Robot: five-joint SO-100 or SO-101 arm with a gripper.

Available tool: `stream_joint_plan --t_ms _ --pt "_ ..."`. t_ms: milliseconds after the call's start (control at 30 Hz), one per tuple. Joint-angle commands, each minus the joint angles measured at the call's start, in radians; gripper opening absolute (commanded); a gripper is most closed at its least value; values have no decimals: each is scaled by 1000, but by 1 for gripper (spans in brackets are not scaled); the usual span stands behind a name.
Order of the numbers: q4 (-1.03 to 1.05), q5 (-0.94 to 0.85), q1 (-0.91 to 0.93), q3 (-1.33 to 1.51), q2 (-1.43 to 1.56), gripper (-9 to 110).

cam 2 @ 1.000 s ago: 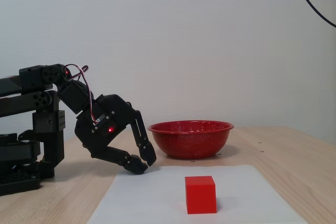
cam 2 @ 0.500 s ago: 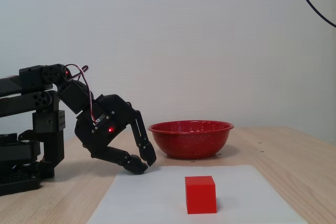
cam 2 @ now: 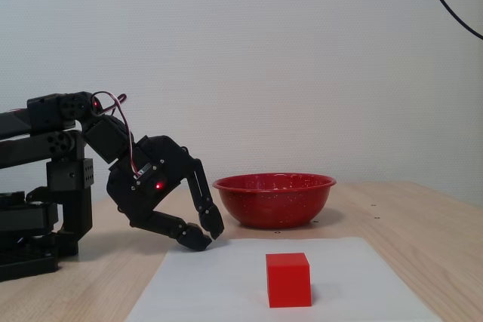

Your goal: Grasp the red cube and put it in the red bowl.

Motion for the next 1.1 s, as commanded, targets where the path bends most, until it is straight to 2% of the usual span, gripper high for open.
stream_joint_plan --t_ms 0,633,1067 --pt "32 15 -17 -80 -26 0" --pt "167 94 -98 -472 -241 0" --pt "387 173 -172 -890 -529 0"
